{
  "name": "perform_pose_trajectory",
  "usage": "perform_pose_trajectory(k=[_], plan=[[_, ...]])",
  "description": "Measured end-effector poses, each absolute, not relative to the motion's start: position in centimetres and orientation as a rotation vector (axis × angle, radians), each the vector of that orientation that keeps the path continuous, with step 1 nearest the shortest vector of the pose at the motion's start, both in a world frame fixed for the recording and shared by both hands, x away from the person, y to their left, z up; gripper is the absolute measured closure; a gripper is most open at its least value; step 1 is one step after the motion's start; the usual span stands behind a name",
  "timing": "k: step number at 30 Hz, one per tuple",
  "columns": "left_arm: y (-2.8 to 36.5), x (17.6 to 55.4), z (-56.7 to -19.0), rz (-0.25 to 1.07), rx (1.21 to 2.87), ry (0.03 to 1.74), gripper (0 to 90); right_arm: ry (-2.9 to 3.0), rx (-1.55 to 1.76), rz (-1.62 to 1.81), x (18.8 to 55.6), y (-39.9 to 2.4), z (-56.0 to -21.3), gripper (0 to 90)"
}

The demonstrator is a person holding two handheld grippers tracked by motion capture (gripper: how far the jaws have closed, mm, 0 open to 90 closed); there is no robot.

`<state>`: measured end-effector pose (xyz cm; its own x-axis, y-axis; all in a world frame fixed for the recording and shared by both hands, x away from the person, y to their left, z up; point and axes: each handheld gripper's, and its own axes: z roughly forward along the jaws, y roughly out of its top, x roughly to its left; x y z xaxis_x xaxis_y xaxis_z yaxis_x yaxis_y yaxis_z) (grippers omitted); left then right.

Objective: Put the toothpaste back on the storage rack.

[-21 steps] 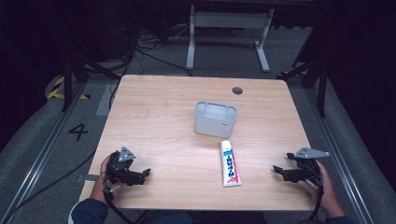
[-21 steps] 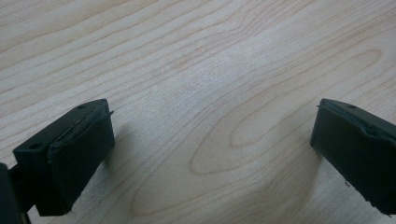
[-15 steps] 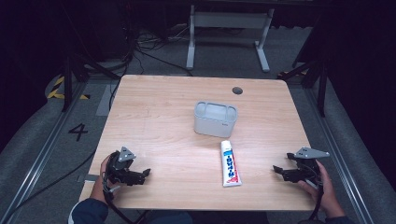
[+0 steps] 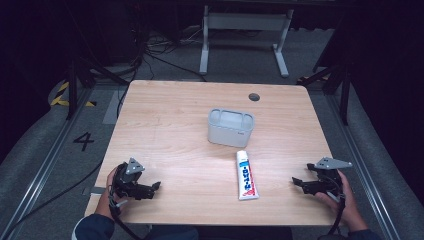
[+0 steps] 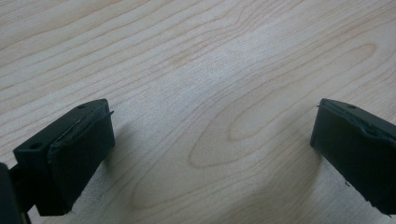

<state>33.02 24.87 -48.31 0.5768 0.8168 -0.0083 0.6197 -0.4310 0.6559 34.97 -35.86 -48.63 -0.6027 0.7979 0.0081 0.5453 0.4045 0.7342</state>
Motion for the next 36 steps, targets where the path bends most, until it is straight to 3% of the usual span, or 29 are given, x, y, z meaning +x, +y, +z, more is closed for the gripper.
perform_pose_trajectory(k=[9, 17, 36], plan=[[24.9, 33.1, -48.3, 0.412, 2.193, 1.134, 0.0, 2.348, 1.181, 0.965, 35.4, -35.4, -48.2, 14.6], [24.9, 33.1, -48.3, 0.412, 2.193, 1.134, 0.1, 2.418, 0.981, 0.901, 35.7, -34.3, -47.6, 18.2], [24.9, 33.1, -48.3, 0.413, 2.193, 1.135, 0.1, 2.567, 0.576, 0.882, 36.7, -27.7, -44.5, 22.9]])
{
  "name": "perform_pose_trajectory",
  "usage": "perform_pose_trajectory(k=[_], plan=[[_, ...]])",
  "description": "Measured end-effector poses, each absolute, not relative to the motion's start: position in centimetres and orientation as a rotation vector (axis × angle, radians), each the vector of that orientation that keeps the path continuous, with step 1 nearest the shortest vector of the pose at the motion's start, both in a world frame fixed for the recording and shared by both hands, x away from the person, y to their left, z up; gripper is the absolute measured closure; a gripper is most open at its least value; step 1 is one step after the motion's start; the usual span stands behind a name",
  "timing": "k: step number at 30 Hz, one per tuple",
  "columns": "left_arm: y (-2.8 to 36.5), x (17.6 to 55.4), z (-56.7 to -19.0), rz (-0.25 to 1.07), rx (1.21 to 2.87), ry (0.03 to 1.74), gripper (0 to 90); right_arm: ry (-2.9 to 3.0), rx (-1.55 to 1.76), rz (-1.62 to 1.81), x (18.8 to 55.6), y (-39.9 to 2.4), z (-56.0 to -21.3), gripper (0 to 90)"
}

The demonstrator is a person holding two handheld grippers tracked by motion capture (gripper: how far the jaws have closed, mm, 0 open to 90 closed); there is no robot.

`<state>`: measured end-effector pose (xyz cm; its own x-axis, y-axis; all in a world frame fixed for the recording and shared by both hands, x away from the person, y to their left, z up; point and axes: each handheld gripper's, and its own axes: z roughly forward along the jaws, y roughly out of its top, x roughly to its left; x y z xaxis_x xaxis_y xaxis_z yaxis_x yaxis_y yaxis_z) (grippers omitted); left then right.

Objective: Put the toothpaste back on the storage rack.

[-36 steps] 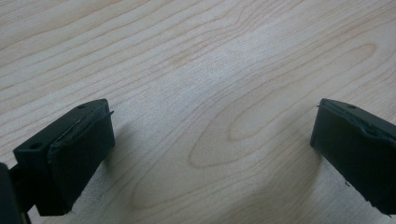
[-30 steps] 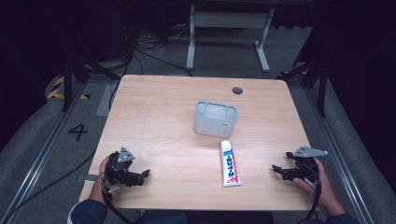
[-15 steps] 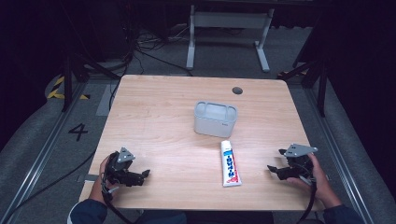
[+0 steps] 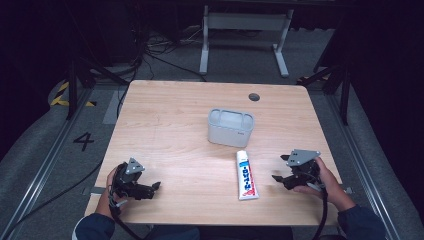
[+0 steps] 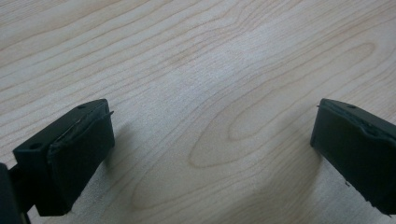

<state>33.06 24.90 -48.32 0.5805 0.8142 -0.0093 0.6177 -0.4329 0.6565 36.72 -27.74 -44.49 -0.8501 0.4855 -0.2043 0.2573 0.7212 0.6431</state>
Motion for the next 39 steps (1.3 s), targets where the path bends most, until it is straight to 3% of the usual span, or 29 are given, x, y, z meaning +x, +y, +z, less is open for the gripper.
perform_pose_trajectory(k=[18, 39], plan=[[24.9, 33.1, -48.3, 0.413, 2.193, 1.135, 0.1, 2.619, 0.385, 0.757, 36.8, -23.3, -44.4, 23.6], [24.9, 33.1, -48.3, 0.411, 2.194, 1.131, 0.0, 2.645, 0.270, 0.683, 36.2, -20.8, -44.5, 23.1]])
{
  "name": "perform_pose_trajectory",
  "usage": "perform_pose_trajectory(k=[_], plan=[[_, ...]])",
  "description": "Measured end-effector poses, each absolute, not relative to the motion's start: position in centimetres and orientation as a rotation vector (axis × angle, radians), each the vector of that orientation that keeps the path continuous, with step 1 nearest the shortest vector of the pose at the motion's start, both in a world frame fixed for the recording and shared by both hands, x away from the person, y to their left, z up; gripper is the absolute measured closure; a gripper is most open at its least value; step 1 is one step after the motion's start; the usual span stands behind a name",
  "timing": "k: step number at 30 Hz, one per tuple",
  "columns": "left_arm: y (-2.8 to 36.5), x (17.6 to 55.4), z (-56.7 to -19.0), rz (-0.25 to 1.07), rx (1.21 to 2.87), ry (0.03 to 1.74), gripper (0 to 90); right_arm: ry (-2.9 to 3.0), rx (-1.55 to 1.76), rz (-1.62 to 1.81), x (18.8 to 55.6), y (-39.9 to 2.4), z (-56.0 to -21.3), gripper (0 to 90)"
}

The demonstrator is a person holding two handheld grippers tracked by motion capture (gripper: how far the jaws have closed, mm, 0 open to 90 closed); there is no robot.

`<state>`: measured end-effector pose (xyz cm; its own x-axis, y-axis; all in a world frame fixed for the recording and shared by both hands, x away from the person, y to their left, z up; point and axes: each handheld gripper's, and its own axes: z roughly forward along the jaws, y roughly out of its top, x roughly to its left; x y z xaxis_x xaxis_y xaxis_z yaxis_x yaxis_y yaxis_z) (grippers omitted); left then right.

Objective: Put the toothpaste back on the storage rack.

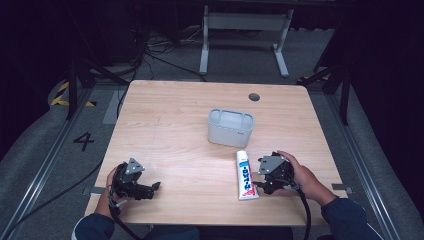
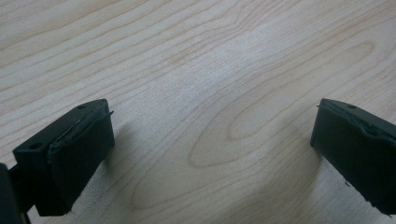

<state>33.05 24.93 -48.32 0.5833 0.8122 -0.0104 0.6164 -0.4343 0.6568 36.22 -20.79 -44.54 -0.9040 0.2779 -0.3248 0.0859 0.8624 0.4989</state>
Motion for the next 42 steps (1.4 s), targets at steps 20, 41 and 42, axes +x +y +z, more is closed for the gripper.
perform_pose_trajectory(k=[20, 41, 42], plan=[[24.9, 33.0, -48.3, 0.406, 2.196, 1.129, 0.0, 2.642, 0.147, 0.663, 35.6, -18.4, -43.9, 22.2], [25.1, 33.0, -48.3, 0.416, 2.200, 1.113, 0.1, 2.667, 0.174, 0.583, 37.1, -19.3, -44.5, 23.1], [25.1, 33.0, -48.3, 0.416, 2.200, 1.113, 0.1, 2.666, 0.167, 0.575, 37.2, -19.2, -44.6, 22.6]])
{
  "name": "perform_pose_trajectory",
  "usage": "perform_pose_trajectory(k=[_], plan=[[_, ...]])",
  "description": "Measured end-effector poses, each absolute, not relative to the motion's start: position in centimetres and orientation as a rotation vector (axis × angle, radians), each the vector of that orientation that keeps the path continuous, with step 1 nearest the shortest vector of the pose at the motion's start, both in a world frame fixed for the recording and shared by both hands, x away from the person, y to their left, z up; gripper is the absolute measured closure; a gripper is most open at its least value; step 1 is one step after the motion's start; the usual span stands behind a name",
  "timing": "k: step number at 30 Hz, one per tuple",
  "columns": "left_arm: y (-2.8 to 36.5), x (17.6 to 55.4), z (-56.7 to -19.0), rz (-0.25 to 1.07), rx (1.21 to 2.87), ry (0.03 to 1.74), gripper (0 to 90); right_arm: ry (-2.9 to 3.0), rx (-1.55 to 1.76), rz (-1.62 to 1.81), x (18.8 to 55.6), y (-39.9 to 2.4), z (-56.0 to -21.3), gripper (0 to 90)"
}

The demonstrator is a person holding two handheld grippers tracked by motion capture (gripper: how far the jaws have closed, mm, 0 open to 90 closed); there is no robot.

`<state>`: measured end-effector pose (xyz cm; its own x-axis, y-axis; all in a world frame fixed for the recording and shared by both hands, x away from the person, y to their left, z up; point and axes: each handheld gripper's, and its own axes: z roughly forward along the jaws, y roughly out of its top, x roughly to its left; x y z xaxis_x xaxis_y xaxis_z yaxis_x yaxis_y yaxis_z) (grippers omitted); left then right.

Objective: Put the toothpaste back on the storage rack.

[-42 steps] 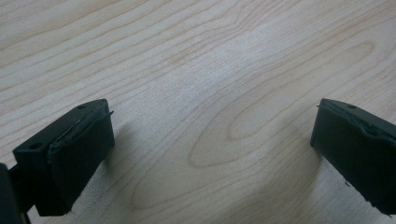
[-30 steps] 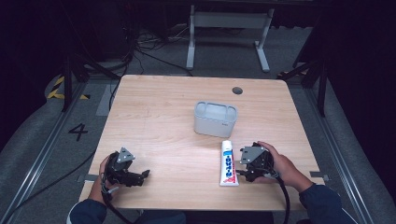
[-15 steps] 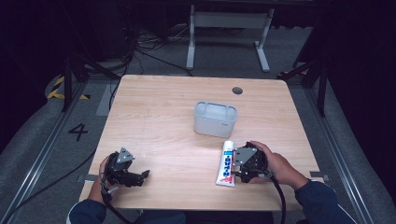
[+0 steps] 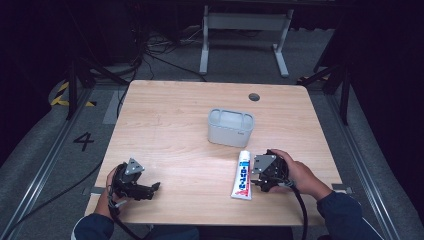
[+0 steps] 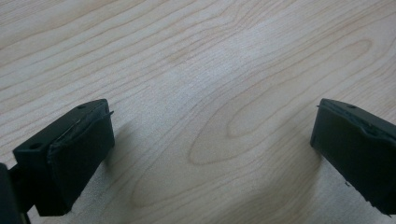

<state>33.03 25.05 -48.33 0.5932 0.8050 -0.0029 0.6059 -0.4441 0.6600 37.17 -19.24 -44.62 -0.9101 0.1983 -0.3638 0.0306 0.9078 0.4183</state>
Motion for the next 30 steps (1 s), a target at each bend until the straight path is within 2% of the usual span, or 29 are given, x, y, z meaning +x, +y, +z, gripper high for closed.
perform_pose_trajectory(k=[17, 24, 30], plan=[[25.1, 33.0, -48.3, 0.416, 2.199, 1.113, 0.0, 2.652, -0.083, 0.569, 36.2, -15.1, -43.3, 20.9], [25.1, 33.0, -48.3, 0.415, 2.201, 1.113, 0.1, 2.757, -0.222, 0.417, 36.6, -13.6, -42.8, 23.6], [25.1, 32.8, -48.3, 0.396, 2.203, 1.122, 0.1, 2.835, -0.374, 0.219, 37.3, -12.3, -42.7, 18.3]])
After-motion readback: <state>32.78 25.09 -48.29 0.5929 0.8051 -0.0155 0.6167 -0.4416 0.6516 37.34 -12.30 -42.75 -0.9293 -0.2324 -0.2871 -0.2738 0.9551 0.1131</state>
